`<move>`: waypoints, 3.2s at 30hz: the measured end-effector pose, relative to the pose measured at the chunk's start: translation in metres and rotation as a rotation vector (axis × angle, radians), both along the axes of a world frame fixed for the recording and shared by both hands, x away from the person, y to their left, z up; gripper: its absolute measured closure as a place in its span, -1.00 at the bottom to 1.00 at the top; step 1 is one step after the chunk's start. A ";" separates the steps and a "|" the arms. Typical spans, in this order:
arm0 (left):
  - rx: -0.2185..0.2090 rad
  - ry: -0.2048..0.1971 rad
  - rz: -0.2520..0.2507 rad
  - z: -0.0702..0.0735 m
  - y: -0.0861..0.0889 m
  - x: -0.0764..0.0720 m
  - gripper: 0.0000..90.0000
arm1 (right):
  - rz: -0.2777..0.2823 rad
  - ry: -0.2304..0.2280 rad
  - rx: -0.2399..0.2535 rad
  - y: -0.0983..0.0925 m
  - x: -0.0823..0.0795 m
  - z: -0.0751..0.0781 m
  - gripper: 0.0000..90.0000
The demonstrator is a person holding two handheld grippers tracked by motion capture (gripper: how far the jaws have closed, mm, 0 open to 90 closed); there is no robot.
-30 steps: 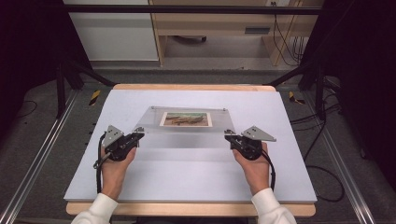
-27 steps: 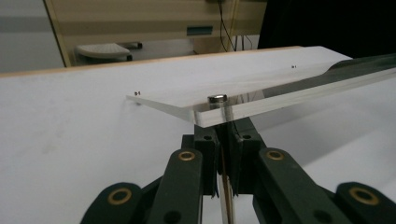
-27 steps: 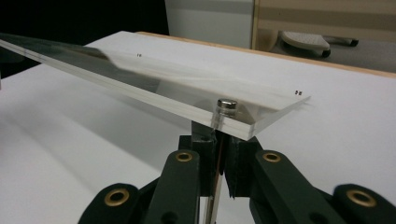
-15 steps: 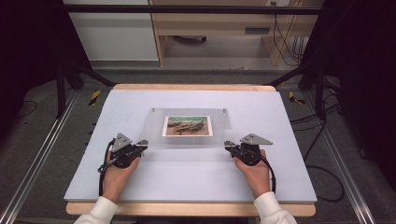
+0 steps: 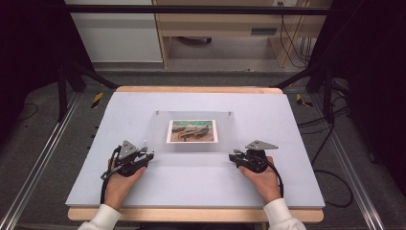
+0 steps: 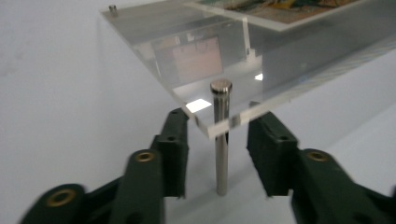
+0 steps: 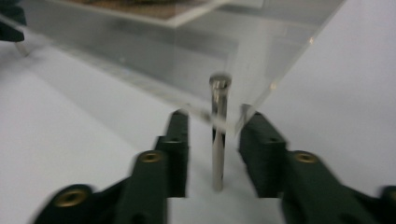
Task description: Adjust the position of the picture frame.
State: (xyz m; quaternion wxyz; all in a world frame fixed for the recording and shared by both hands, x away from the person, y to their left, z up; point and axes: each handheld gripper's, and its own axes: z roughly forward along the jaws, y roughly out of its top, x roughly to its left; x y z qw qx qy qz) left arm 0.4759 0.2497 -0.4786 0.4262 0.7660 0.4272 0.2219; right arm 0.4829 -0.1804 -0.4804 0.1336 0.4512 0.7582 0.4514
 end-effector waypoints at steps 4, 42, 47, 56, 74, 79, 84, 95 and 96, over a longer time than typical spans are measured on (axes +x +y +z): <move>-0.020 0.027 -0.036 0.005 0.007 -0.009 -0.27 | 0.025 0.036 -0.026 -0.008 -0.010 0.003 -0.25; -0.262 0.273 -0.012 0.025 0.008 0.060 -0.62 | -0.034 0.176 0.080 0.007 0.056 0.031 -0.67; -0.289 0.285 0.001 0.023 0.008 0.062 -0.62 | -0.038 0.206 0.121 0.004 0.059 0.028 -0.66; -0.337 0.309 -0.007 0.019 0.009 0.064 -0.57 | -0.035 0.248 0.162 0.003 0.062 0.025 -0.62; -0.305 0.274 -0.019 0.024 0.010 0.055 -0.43 | -0.039 0.197 0.147 0.003 0.050 0.028 -0.54; -0.259 0.224 -0.021 0.031 0.009 0.043 -0.37 | -0.027 0.123 0.094 0.005 0.037 0.033 -0.50; -0.244 0.184 -0.013 0.034 0.009 0.032 -0.27 | -0.013 0.066 0.072 0.004 0.025 0.035 -0.43; -0.234 0.121 -0.015 0.035 0.011 0.017 -0.12 | 0.001 -0.003 0.050 -0.001 0.006 0.037 -0.24; -0.230 0.117 -0.017 0.035 0.011 0.016 -0.12 | 0.001 -0.009 0.049 -0.001 0.005 0.037 -0.23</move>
